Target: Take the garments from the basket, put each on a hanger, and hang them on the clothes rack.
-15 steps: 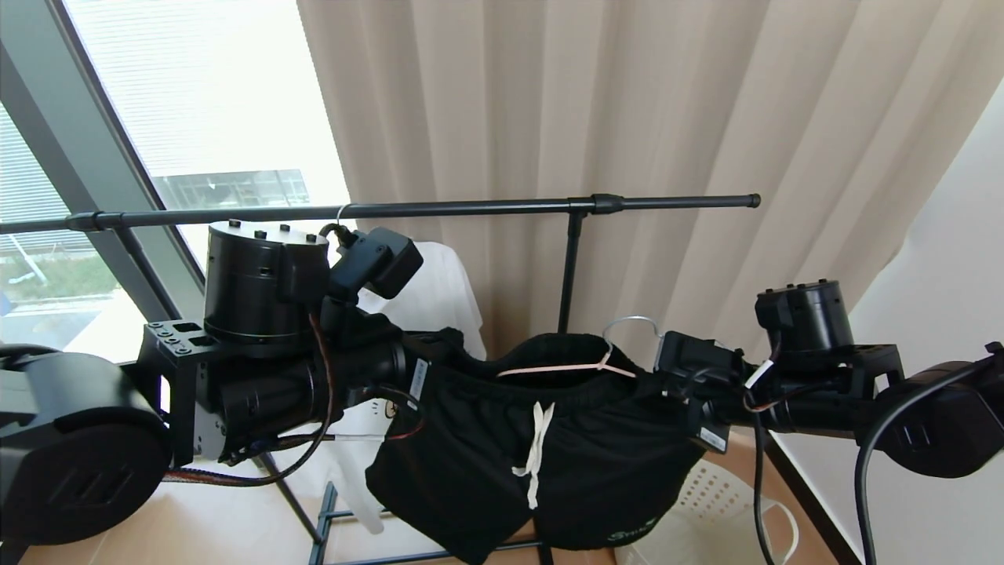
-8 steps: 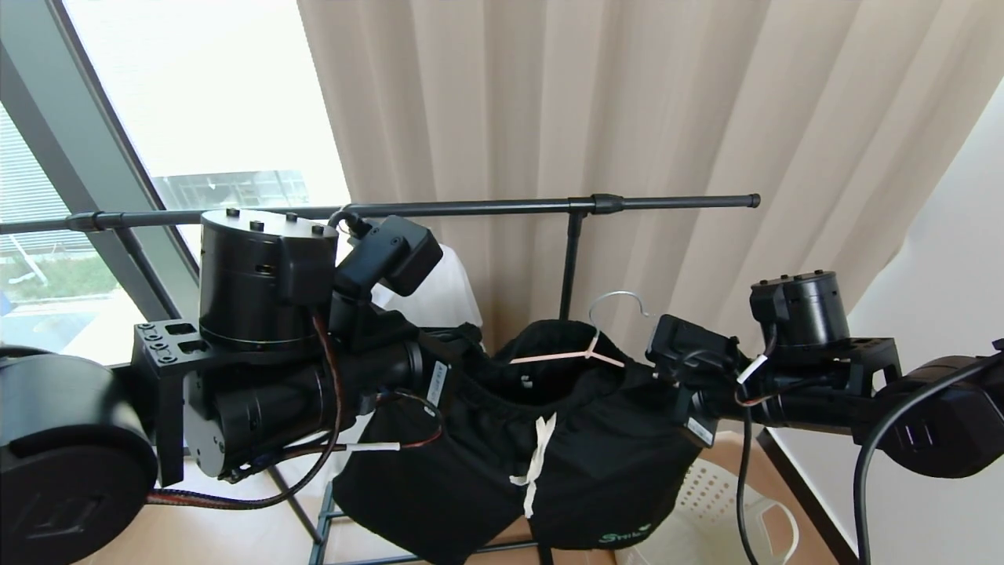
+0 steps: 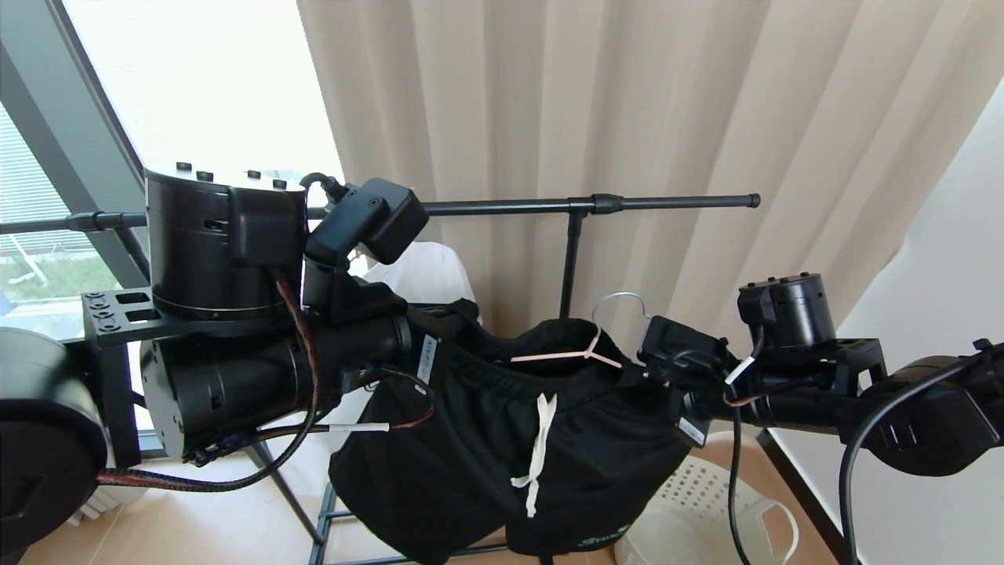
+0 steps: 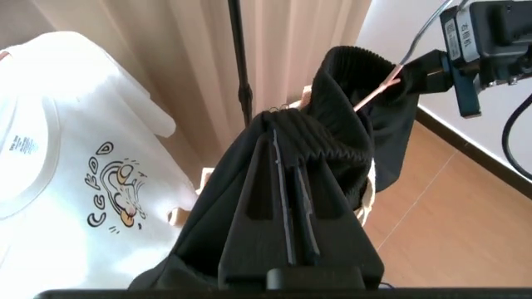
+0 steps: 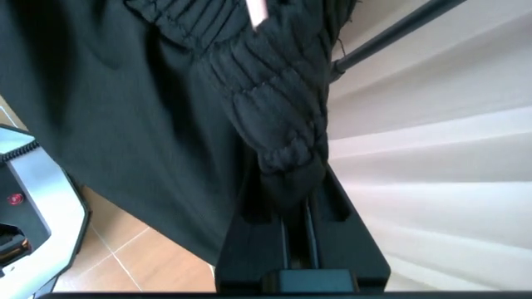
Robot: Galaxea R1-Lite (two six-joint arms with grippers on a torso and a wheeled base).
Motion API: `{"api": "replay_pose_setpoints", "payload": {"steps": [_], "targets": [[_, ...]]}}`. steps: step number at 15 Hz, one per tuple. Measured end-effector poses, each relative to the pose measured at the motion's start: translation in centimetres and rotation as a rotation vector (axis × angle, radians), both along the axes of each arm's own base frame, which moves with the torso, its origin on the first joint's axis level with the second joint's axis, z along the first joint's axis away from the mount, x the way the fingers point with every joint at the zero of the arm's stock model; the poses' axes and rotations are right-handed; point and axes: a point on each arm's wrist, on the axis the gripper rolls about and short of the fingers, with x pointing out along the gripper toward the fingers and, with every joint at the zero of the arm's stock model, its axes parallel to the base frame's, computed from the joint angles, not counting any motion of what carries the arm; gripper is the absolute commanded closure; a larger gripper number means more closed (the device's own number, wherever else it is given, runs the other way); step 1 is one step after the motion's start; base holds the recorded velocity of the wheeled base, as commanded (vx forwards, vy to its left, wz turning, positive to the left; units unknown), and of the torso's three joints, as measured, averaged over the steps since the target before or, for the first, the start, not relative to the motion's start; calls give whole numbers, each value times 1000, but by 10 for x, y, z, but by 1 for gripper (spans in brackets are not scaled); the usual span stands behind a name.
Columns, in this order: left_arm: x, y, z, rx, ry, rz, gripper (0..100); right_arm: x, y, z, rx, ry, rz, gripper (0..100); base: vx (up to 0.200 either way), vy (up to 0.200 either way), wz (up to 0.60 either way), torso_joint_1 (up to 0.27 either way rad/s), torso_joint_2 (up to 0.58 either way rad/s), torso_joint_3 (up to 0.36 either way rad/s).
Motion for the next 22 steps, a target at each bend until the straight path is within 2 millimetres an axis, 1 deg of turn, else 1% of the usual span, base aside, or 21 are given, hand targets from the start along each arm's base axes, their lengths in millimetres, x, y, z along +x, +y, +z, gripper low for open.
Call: {"api": "replay_pose_setpoints", "payload": {"steps": [1,3,6,8,11,13,14,16,19,22], "targets": [[0,0,-2,1,6,2,100,-1,0,2,28,14,-9,100,0,0,0,0,0,0],[4,-2,-8,2,31,21,100,-8,4,12,113,37,22,100,0,0,0,0,0,0],[10,-3,-12,22,30,98,100,-18,6,25,194,44,77,100,0,0,0,0,0,0],[17,0,-8,-3,30,141,100,-25,5,29,234,56,147,100,0,0,0,0,0,0],[29,4,6,-75,15,196,100,-32,3,30,230,53,162,100,0,0,0,0,0,0],[36,6,13,-109,6,237,100,-36,3,30,217,39,183,100,0,0,0,0,0,0],[37,6,14,-108,11,241,100,-38,3,31,216,35,189,100,0,0,0,0,0,0],[34,3,13,-98,24,227,100,-40,6,32,218,36,199,100,0,0,0,0,0,0],[19,-6,13,-87,33,175,100,-37,11,37,264,35,179,100,0,0,0,0,0,0],[6,-3,10,-69,32,161,100,-28,15,38,311,19,107,100,0,0,0,0,0,0]]}}
